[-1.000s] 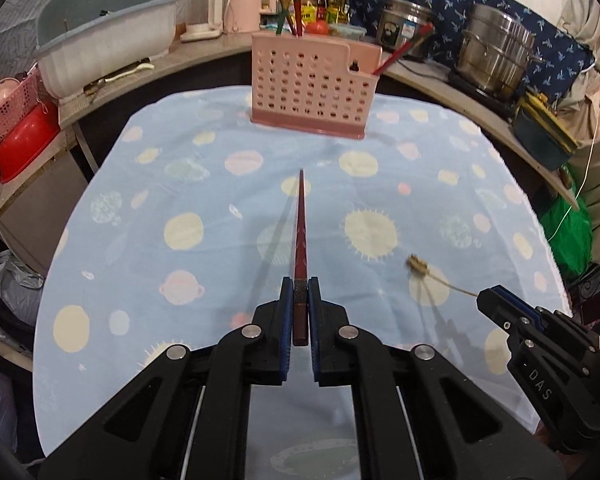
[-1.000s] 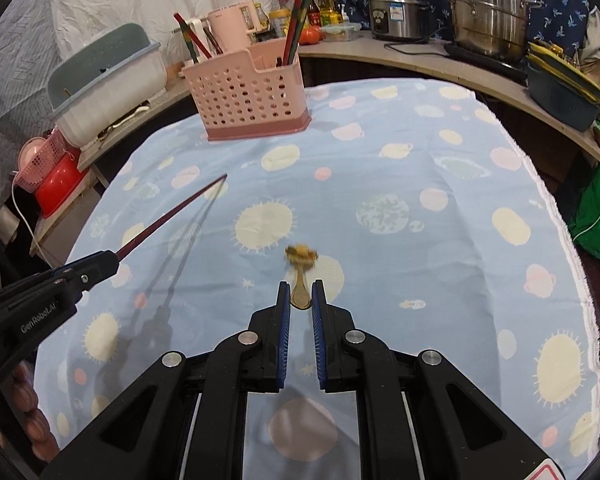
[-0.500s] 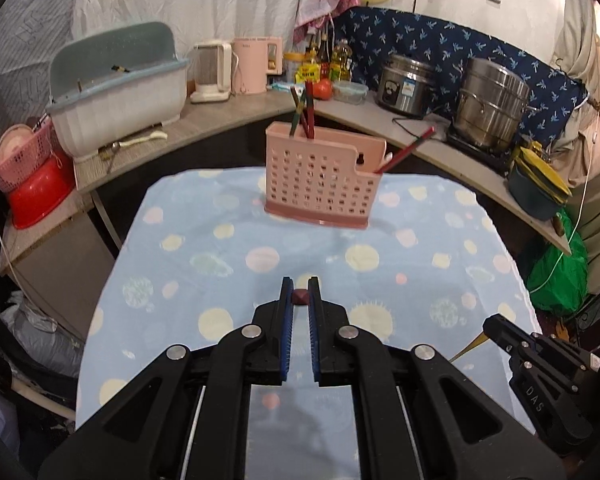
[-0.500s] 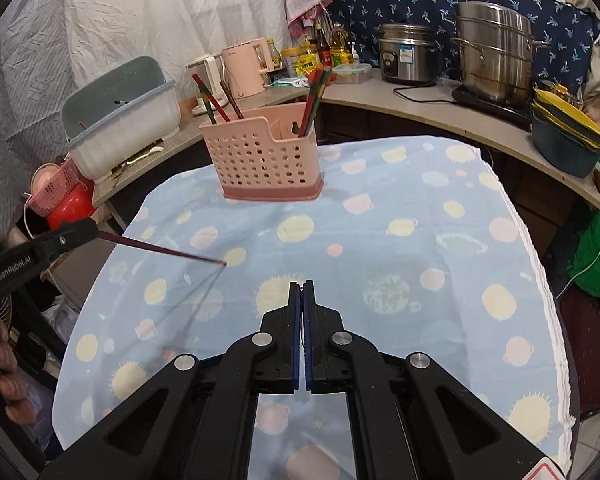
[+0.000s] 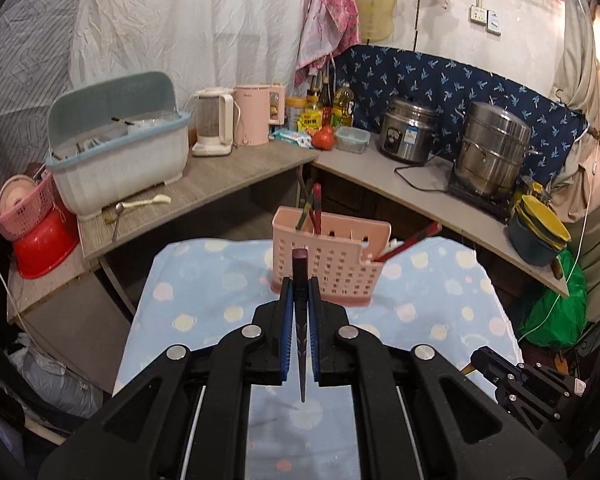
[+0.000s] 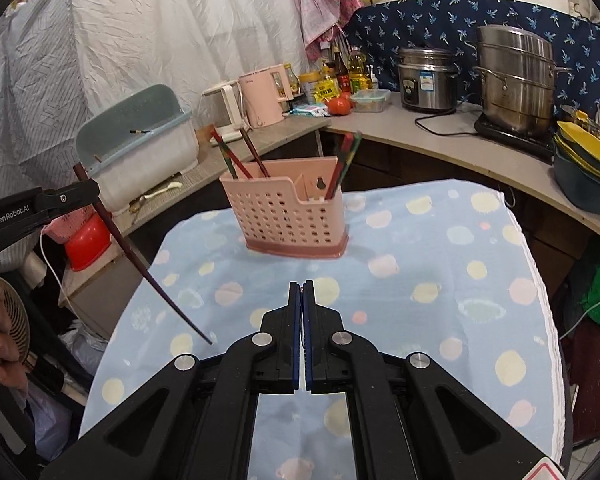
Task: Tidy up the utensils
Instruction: 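Lift the dark-red chopstick with the left gripper while the right lifts the gold spoon toward the holder, then lower both held utensils into the pink holder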
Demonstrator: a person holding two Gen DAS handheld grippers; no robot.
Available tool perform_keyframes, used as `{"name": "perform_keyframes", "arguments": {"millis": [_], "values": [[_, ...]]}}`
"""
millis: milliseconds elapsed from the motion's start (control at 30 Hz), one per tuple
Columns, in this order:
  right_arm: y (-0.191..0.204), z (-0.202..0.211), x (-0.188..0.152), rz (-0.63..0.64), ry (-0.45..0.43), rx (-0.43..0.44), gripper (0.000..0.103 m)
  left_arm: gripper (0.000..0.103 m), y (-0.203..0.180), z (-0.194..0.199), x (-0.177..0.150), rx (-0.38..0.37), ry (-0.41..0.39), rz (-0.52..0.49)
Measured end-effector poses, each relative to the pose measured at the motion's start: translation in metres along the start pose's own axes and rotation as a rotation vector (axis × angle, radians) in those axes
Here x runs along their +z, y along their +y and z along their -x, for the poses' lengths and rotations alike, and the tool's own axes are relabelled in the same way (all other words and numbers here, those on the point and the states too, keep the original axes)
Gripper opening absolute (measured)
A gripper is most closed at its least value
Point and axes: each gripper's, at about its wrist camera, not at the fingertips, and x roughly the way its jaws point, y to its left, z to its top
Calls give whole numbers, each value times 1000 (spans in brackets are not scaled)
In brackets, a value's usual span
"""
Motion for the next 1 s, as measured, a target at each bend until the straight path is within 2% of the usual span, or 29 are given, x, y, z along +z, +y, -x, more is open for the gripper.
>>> {"name": "perform_keyframes", "arguments": {"millis": [167,367,533,733,1000], "values": [[5,-9,46,3,-15,43,2,7,-7,0,44,-9,-57,-24],[17,-20,109,44,-84,38,2,7,-20,-2,107,-23,-148,-27],[19,-40,152,28,-114,59,2,7,-36,-16,153,-27,-215,-36],[17,-80,172,10,-104,54,2,7,-44,-61,169,-34,-196,-25],[8,-135,163,-7,-31,31,2,7,-36,-124,147,-18,-109,-25]]}}
